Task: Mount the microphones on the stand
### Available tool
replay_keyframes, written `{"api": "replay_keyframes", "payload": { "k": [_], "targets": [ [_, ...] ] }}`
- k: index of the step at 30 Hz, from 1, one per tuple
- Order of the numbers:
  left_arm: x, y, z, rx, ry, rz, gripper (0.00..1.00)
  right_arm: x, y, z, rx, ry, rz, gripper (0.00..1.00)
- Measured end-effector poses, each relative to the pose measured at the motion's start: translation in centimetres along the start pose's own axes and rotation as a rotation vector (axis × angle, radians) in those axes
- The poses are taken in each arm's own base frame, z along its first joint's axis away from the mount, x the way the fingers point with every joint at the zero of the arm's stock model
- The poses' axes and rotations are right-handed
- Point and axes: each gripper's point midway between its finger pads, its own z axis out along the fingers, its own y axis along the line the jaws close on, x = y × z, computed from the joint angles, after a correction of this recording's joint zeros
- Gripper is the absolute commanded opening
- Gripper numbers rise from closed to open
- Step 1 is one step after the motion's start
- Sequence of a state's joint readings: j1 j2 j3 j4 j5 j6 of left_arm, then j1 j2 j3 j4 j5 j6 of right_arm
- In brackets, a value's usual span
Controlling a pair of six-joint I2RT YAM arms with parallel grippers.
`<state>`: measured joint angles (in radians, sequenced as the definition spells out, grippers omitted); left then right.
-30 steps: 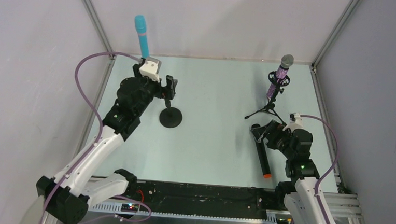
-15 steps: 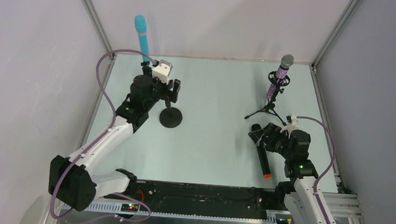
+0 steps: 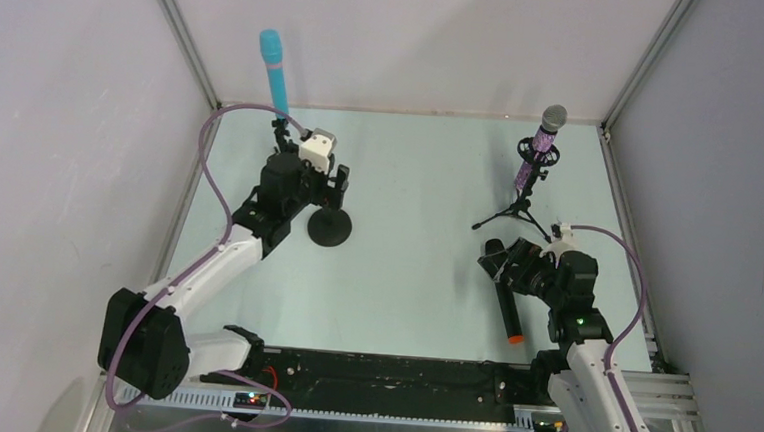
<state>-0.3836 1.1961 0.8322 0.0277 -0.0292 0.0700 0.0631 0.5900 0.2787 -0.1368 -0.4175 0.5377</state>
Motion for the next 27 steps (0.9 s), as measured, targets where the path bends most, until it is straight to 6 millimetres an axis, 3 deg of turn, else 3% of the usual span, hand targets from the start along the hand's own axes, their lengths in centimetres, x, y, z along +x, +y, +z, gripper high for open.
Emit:
{"api": "replay_keyframes", "payload": {
  "k": [2,3,4,5,6,7,9,20,27],
  "targets": [
    [0.3,-0.1,0.2,0.006,0.01,0.0,0.81,0.0,0.0,0.0,0.0,0.0,0.0,0.97],
    [0.5,-0.2,0.3,0.009,0.018,0.0,0.65,0.0,0.0,0.0,0.0,0.001,-0.001,0.97],
    [0.8,-0.2,0.3,0.009,0.025,0.0,0.55,0.0,0.0,0.0,0.0,0.001,-0.001,0.97],
    [0.9,-0.2,0.3,0.008,0.031,0.001,0.36,0.0,0.0,0.0,0.0,0.001,-0.004,0.97],
    [0.9,-0.2,0.3,0.012,0.032,-0.006,0.28,0.0,0.0,0.0,0.0,0.001,-0.006,0.97],
    [1.0,-0.2,0.3,0.014,0.035,-0.01,0.12,0.0,0.0,0.0,0.0,0.001,-0.007,0.97],
    [0.8,-0.5,0.2,0.027,0.029,-0.017,0.01,0.0,0.0,0.0,0.0,0.001,-0.009,0.97],
    [0.4,-1.7,-1.0,0.097,0.022,-0.031,0.0,0.0,0.1,-0.1,-0.005,-0.001,-0.015,0.96],
    [0.0,-3.7,-2.5,0.208,0.021,-0.049,0.0,-0.3,0.4,-0.3,-0.018,-0.019,-0.025,0.96]
  ]
}}
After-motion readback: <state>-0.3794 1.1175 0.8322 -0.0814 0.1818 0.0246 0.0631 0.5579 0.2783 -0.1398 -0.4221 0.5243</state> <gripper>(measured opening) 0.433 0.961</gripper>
